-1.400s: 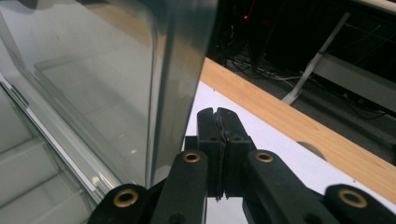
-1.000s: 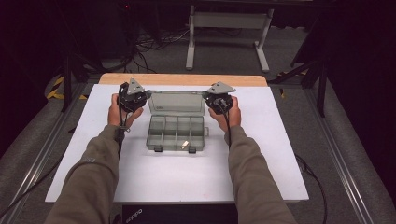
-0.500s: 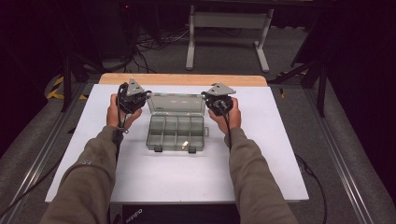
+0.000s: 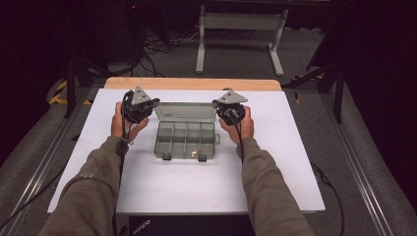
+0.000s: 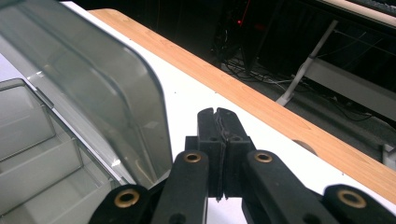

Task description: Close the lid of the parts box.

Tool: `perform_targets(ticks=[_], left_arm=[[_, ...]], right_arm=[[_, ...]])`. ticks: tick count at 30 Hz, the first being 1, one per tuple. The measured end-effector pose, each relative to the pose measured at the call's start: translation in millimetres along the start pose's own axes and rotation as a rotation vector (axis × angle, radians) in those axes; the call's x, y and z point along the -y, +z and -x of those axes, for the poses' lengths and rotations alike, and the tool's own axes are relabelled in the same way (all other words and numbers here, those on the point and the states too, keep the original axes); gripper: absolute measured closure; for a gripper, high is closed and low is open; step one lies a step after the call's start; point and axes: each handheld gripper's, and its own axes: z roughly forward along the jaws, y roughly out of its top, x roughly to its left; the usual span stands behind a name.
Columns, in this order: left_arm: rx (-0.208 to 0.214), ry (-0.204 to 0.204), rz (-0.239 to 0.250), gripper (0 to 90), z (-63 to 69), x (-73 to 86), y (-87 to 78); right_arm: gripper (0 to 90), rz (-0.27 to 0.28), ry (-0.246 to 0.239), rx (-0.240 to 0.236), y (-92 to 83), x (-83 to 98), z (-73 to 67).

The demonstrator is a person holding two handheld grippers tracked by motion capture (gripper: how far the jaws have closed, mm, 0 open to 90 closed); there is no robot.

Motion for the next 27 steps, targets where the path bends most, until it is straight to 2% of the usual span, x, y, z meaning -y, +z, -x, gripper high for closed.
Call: perform_targets(ticks=[17, 27], left_arm=[[0.009, 0.016, 0.03, 90.0, 4.8, 0.0, -11.0], [0.004, 0.038, 0.028, 90.0, 10.7, 5.6, -15.5]], right_arm=[[90.0, 0.003, -0.003, -0.001, -6.6, 2.1, -5.3], [90.0, 0.004, -0.005, 0.003, -11.1, 5.4, -10.6]])
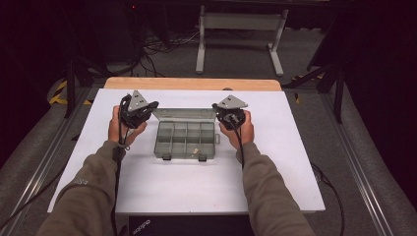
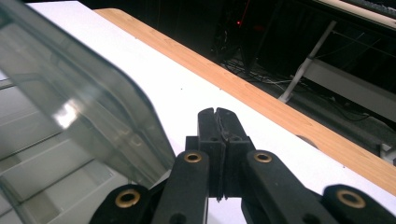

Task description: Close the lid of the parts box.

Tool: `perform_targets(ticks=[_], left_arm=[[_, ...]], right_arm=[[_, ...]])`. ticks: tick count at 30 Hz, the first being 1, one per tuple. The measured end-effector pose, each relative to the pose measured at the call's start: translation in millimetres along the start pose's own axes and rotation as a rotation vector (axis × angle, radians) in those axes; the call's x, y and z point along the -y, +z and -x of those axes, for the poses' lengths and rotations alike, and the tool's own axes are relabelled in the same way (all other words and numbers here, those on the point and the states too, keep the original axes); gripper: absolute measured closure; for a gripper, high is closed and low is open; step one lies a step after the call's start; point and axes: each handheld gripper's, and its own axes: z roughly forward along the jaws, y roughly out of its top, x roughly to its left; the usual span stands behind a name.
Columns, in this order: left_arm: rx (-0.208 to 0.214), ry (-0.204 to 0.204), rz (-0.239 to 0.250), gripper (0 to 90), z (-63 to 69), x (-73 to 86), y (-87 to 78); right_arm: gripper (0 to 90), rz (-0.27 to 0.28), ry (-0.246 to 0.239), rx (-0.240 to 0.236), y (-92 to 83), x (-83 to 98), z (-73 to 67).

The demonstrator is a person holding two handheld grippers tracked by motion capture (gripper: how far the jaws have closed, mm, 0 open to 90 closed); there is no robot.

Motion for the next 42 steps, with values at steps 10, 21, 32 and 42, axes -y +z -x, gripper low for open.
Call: perform_targets(ticks=[10, 21, 32, 42], left_arm=[[0.001, 0.001, 0.011, 90.0, 4.0, 4.7, -4.5], [0.011, 0.003, 0.021, 89.9, 8.9, 10.0, -8.8], [0.04, 0.033, 0.017, 89.9, 19.8, 16.1, -16.1], [0.079, 0.054, 0.015, 89.9, 34.9, 23.4, -20.7]], right_arm=[[90.0, 0.001, -0.003, 0.001, -3.4, 3.7, -4.1], [90.0, 0.009, 0.022, -0.01, -8.7, 12.3, -4.1], [90.0, 0.005, -0.015, -0.038, -21.1, 19.7, -15.6], [90.0, 0.004, -0.019, -0.078, -30.7, 26.3, -23.3]])
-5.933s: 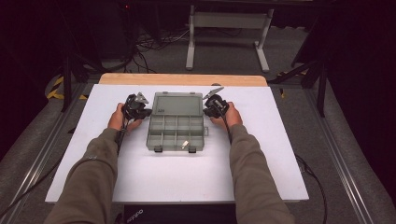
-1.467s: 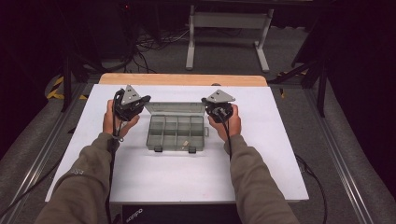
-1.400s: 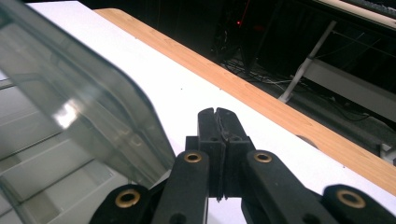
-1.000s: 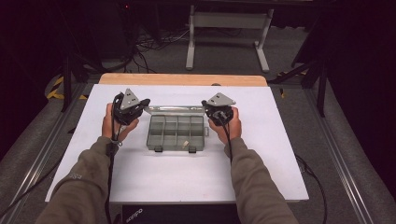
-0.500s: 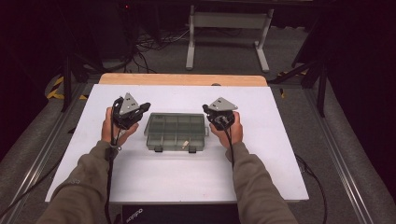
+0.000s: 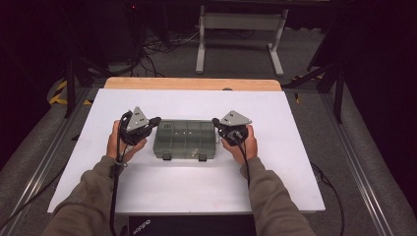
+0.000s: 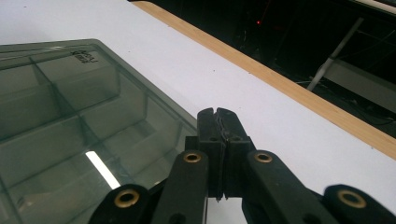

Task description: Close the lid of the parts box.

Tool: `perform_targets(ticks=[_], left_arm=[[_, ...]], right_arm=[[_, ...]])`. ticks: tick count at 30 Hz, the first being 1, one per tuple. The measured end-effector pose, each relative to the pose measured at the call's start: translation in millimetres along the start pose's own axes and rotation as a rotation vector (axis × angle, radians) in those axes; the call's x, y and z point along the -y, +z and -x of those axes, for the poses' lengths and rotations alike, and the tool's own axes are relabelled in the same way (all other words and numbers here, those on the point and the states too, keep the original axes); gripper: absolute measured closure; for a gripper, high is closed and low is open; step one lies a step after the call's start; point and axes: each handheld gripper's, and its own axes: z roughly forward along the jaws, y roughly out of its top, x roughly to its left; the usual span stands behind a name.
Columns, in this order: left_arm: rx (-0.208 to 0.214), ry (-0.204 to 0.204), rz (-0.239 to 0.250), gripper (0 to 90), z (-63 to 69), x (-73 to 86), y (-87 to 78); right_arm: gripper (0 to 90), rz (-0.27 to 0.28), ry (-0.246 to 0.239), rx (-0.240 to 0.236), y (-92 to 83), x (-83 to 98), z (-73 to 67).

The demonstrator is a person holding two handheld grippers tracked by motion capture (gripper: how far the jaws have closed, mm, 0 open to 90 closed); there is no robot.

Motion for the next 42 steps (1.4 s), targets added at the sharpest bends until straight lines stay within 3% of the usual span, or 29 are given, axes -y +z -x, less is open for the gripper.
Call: perform_targets(ticks=[11, 20, 42], left_arm=[[0.035, 0.017, 0.004, 89.8, 15.5, 5.4, -6.3], [0.057, 0.017, 0.008, 89.7, 21.2, 10.3, -9.5], [0.102, 0.032, 0.011, 89.1, 38.2, 19.9, -19.8]], right_arm=[[89.8, -0.007, -0.007, -0.046, -6.6, 6.7, -11.5], [89.6, -0.013, -0.034, -0.078, -11.1, 7.6, -22.2], [88.8, -0.017, -0.033, -0.145, -24.6, 18.5, -39.4]])
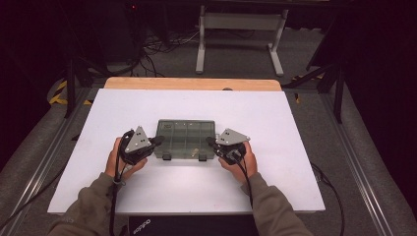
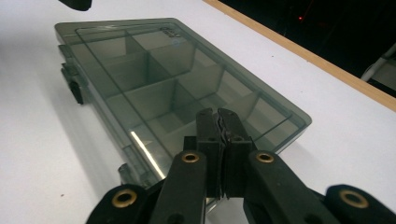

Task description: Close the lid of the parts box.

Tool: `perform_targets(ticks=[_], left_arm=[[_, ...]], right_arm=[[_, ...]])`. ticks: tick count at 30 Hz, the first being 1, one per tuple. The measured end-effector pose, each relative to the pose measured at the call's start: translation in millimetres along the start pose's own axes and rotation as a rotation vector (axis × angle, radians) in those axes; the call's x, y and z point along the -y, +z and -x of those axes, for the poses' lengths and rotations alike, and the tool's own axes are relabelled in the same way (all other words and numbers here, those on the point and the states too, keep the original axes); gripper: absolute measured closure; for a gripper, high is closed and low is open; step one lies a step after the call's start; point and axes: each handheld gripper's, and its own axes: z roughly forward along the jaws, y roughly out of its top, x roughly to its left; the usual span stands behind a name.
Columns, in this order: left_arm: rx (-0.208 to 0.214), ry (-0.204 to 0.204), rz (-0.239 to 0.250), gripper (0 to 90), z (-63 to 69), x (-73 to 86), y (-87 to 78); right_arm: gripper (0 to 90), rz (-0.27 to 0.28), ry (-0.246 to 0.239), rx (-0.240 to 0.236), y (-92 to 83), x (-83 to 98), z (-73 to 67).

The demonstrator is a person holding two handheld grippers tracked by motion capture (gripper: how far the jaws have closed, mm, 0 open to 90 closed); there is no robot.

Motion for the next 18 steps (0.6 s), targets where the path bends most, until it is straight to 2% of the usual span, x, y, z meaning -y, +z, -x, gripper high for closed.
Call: perform_targets(ticks=[6, 18], left_arm=[[0.008, 0.014, 0.003, 88.9, 5.2, 0.0, -3.2], [0.017, 0.017, -0.001, 88.5, 10.0, 3.0, -3.8]], right_arm=[[88.8, -0.002, -0.012, -0.008, -1.9, 1.3, -4.9], [88.3, -0.008, -0.025, -0.014, -2.2, 3.4, -9.3]])
